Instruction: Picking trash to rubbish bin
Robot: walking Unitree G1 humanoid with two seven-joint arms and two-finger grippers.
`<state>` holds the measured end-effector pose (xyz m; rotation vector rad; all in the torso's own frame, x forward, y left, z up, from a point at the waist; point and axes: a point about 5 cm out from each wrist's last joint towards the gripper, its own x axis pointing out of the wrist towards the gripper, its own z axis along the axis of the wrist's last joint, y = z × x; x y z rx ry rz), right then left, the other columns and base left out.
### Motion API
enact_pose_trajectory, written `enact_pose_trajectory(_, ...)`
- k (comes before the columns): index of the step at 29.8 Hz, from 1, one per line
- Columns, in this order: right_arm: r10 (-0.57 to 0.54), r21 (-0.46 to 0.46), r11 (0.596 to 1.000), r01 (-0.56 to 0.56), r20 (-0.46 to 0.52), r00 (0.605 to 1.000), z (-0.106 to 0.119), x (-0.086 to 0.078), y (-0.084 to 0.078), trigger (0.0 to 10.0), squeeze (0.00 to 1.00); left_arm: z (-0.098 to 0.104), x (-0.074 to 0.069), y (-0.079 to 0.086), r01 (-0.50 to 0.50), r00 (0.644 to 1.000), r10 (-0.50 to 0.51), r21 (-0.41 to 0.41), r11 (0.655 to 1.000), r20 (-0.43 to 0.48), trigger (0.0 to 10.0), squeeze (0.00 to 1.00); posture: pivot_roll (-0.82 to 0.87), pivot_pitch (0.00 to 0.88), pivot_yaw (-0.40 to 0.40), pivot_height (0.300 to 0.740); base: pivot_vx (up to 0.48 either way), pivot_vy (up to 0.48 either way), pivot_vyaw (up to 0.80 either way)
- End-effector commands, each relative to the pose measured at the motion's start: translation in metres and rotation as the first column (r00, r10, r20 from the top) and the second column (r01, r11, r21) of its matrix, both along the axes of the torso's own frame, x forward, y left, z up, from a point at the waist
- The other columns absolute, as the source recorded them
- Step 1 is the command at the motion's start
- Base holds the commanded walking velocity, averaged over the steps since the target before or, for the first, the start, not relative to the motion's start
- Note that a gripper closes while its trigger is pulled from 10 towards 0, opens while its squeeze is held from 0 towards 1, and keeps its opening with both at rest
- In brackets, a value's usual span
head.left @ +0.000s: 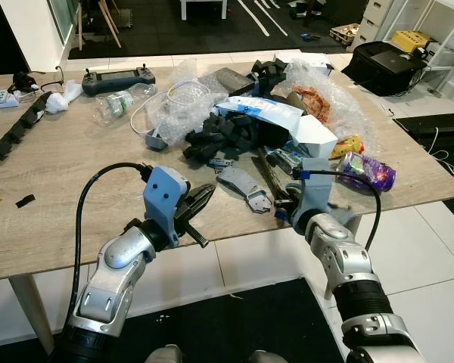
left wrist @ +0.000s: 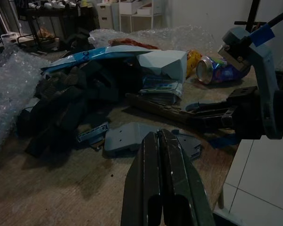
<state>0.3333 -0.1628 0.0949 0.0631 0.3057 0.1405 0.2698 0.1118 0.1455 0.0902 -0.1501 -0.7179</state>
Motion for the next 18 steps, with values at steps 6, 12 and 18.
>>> enact_pose_trajectory(6,-0.025,0.013,1.0,0.025,0.011,1.0,-0.001,-0.002,-0.007,0.0,0.0,-0.001,-0.001,0.0,0.001,1.0,-0.001,0.026,1.0,0.0,10.0,0.0,0.05,0.038,-0.016,0.74,0.0,0.0,0.0)
enact_pose_trajectory(12,0.002,0.006,1.0,-0.003,0.141,0.99,0.019,0.0,-0.005,10.0,0.0,0.0,0.001,0.0,-0.01,1.0,0.01,0.019,1.0,0.004,10.0,0.0,0.05,0.037,-0.012,0.74,0.0,0.0,0.0)
enact_pose_trajectory(18,-0.022,-0.036,0.999,0.029,0.171,0.985,0.021,0.0,-0.009,10.0,0.67,0.001,0.004,0.001,-0.03,0.999,0.03,0.02,0.999,0.01,10.0,0.0,0.05,0.037,-0.01,0.74,0.0,0.0,0.0)
